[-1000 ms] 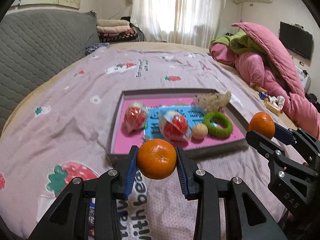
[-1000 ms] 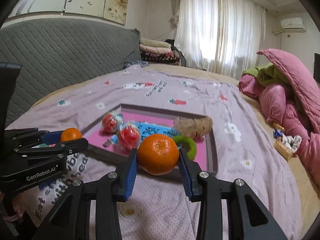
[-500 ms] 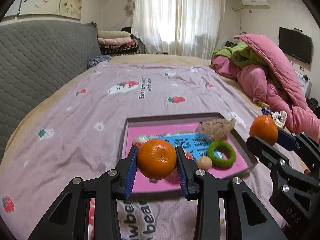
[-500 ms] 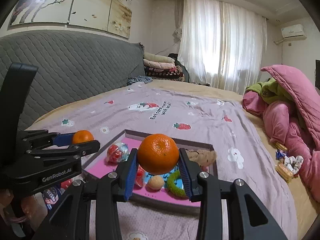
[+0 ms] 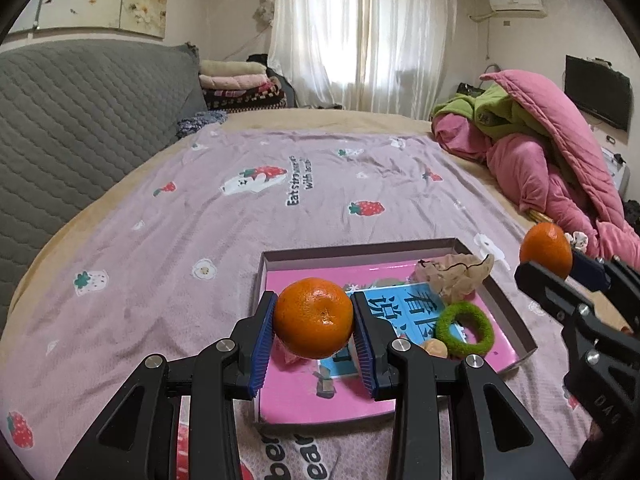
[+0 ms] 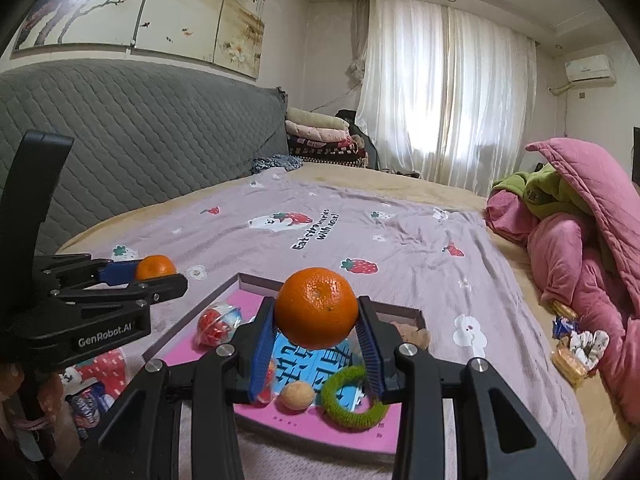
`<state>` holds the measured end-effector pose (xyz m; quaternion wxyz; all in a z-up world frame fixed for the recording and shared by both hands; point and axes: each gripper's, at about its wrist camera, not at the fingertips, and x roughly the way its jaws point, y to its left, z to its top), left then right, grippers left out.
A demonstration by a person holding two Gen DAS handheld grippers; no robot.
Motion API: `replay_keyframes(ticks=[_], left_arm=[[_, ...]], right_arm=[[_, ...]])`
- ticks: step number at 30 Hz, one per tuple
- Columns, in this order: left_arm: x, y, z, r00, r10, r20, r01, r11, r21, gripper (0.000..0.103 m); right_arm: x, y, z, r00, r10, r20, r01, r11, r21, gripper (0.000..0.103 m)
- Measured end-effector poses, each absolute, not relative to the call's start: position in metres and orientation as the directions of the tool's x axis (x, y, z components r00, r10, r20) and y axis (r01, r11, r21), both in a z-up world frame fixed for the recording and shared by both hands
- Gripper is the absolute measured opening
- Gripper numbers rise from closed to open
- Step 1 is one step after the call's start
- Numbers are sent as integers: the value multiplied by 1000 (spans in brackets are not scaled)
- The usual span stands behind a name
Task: Organize objects
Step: 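Carry both mandarins up and over the tray with both grippers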
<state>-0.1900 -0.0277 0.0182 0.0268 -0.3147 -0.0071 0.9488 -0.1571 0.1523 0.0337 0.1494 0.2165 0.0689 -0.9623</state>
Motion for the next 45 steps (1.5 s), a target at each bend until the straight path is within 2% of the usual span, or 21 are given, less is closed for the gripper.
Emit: replay_keyframes(ticks=[3,9,18,45], left_arm=[[-200,-28,5,-784,51,-618,-47,-999,-22,37],[-214,-32,-27,-727,53,-685,-44,-999,-31,38],[-218,-25,-51,-679,66,-731,-62,-998,-32,37],[-220,-21,-68,-661,55,-748,-68,-998,-14,38]], right_arm=[[-165,153,26,-848,-260,-461,320,-946,-56,40],[-177,158,-13,-779,-270,-565,334,-943,-10,40],[-183,167,-47,-679,-288,-675,338,-939,60,40],[-199,166,-71,-606,-306,-734,328,-937,120,40]])
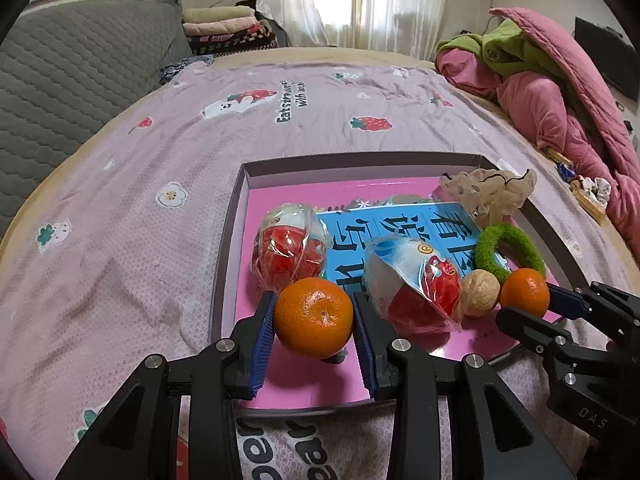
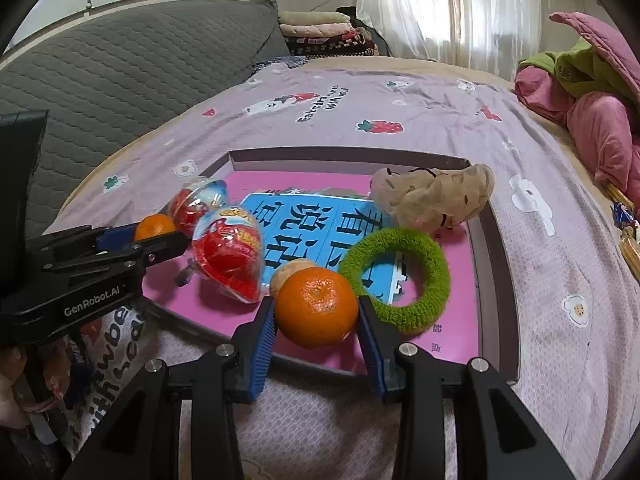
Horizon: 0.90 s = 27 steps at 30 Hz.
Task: Organize objects
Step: 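Carry both mandarins up and over the tray with both grippers, then lower both mandarins into the tray and open both grippers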
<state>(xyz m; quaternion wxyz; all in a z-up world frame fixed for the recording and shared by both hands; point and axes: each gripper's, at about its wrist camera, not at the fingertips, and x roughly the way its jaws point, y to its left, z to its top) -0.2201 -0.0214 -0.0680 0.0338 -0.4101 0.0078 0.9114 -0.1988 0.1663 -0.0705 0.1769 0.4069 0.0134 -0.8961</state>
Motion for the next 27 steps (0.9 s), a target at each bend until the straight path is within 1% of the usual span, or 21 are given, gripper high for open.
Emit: replay_keyframes(ticks=[17,27], left_arm=[[-224,-21,-74,-662,55,-747,-59,-998,-21,38],[-228,-20,-78,-657,53,-752,-57,-998,-21,38]], right_arm=[[-213,173,-78,-612,-268,-744,294,-951,101,40],[-218,163,-79,-601,-257,-757,318,-946,68,40]])
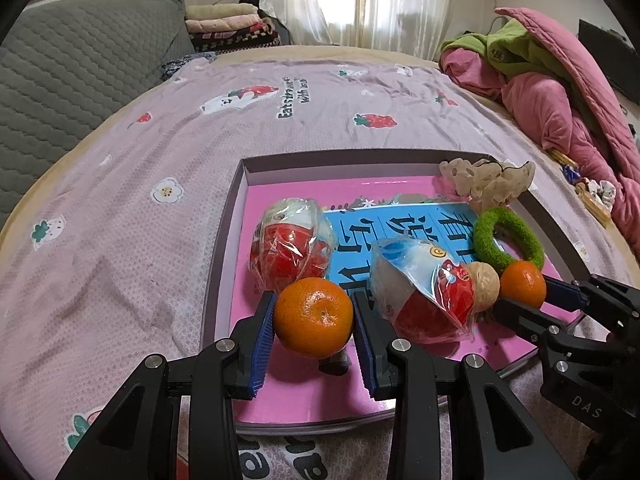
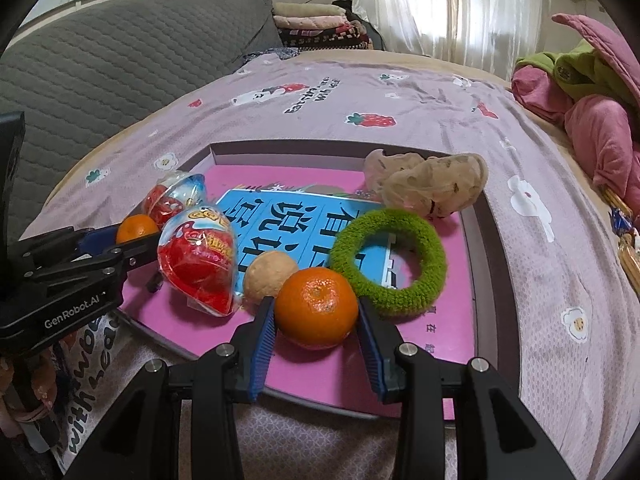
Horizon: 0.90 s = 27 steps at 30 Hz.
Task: Organize objects
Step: 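Lower both mandarins into the tray and open both grippers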
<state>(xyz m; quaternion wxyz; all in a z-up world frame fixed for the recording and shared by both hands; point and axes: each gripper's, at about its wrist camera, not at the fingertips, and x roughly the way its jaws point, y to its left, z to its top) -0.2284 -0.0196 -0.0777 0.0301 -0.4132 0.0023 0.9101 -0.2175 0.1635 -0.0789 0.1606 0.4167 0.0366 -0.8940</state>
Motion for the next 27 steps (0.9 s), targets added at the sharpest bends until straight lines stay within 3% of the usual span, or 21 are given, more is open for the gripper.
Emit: replay_keyframes(ticks=[27], left_arm=[[-231,-14,-89,-591,78,-803,-90,-995,-30,38]], right_arm=[[-217,168,-75,-566,-262,-782,321,-944,84,40]])
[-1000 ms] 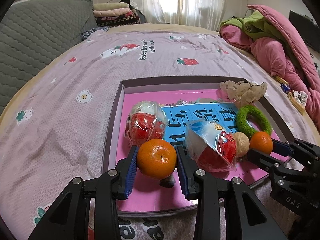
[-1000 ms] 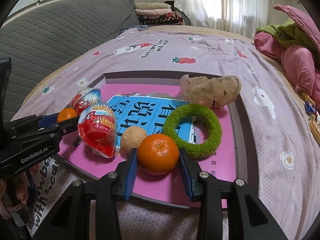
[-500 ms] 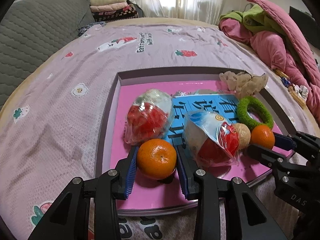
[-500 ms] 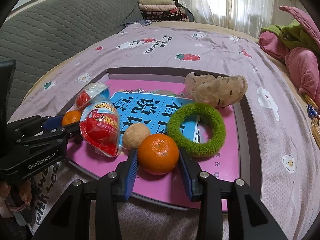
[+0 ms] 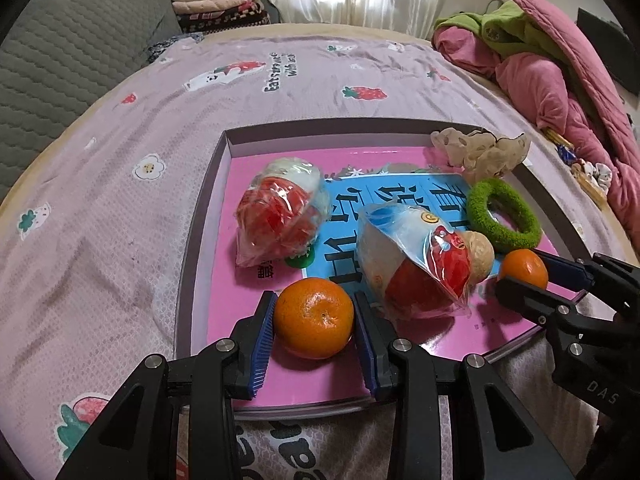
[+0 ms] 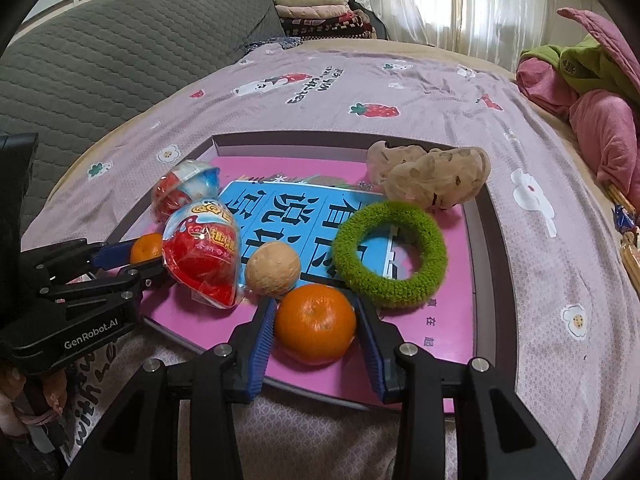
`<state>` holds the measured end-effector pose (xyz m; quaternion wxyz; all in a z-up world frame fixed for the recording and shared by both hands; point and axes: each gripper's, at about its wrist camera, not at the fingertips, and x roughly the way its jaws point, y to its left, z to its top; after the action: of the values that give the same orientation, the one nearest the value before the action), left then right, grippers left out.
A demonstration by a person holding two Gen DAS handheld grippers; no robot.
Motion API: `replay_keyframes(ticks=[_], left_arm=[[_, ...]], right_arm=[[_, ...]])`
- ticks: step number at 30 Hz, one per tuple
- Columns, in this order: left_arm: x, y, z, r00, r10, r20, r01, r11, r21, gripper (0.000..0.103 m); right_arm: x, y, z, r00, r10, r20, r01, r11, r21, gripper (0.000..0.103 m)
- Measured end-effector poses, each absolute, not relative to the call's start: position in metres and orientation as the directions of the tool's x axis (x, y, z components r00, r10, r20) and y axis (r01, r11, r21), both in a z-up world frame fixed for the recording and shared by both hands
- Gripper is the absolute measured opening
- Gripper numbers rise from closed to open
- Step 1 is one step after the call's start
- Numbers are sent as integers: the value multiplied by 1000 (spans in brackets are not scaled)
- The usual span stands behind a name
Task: Organize objects
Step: 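Lower both mandarins into the tray and open both grippers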
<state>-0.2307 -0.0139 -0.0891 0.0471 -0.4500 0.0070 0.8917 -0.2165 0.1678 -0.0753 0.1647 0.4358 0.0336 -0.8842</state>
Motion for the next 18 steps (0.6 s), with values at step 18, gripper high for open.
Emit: replay_keyframes(ticks=[18], left_arm=[[-226,-20,-73,-614,100,-783,-87,-995,-58,39]], right_arm=[[-214,176,-69,-596,-265,-758,298,-950,98,50]])
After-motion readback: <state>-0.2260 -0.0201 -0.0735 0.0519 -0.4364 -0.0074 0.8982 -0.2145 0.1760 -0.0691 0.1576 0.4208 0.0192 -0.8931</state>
